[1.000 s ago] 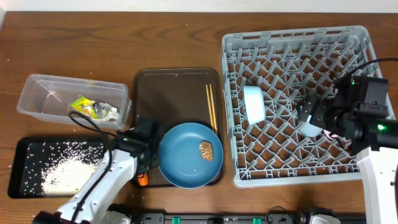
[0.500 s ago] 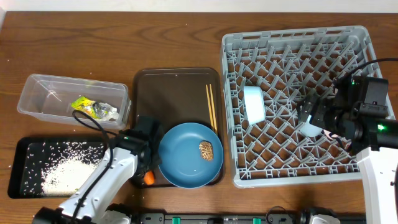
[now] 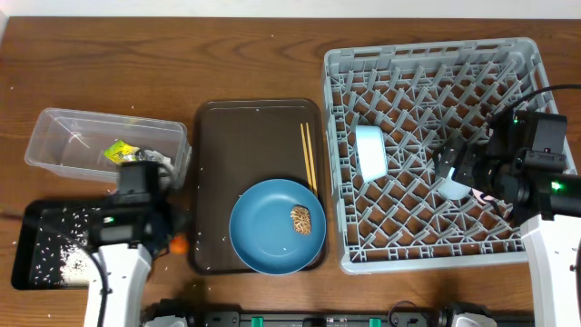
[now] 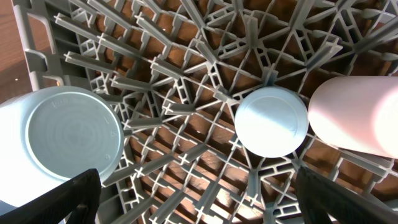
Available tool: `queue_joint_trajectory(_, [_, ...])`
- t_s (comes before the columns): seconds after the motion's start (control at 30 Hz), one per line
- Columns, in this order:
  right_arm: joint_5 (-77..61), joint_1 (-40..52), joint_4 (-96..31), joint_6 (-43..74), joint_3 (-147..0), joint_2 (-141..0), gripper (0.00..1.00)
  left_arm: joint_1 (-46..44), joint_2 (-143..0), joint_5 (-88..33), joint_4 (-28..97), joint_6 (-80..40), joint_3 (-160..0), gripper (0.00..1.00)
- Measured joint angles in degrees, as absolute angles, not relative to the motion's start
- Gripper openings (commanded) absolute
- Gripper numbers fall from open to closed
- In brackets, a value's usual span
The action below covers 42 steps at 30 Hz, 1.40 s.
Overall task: Sort waste into correct bins and load items into the dishwasher rack
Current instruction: 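Move the carrot left and drop it onto the black tray, then grasp the edge of the blue plate with the left gripper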
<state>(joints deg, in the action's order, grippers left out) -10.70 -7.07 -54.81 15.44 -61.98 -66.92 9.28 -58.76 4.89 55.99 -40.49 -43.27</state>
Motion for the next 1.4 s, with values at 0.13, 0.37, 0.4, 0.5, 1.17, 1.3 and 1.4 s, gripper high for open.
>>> queue_joint_trajectory(0.13, [-10.7, -7.1, -54.8, 15.4, -62.0, -66.9, 0.95, 19.9, -60.0, 5.4, 52.3, -40.5, -43.3, 0.06])
queue_joint_trajectory(0.37, [-10.7, -7.1, -54.9, 15.4, -62.0, -66.9, 0.95, 33.0, -68.4, 6.0, 47.6, -41.9, -43.1, 0.06])
queue_joint_trajectory(0.4, [-10.7, -7.1, -54.9, 15.4, -62.0, -66.9, 0.95, 34.0, -69.9, 6.0, 47.0, -42.2, -43.0, 0.06])
queue_joint_trajectory(0.5, [-10.7, -7.1, -54.8, 15.5, -62.0, -66.9, 0.95, 35.4, -74.0, 6.0, 44.7, -42.5, -42.9, 0.06])
queue_joint_trajectory(1.17, [-10.7, -7.1, -54.8, 15.4, -62.0, -66.9, 0.96, 35.3, -66.2, -9.1, 47.6, -31.8, -47.5, 0.81])
queue_joint_trajectory(1.3, [-10.7, -7.1, -54.2, 15.5, -62.0, -66.9, 0.96, 30.5, -61.9, -17.7, 47.6, -25.1, -49.0, 0.79])
queue_joint_trajectory(1.4, [-10.7, -7.1, -53.4, 15.5, -62.0, -66.9, 0.95, 22.8, -60.1, -22.7, 47.6, -19.4, -49.4, 0.72])
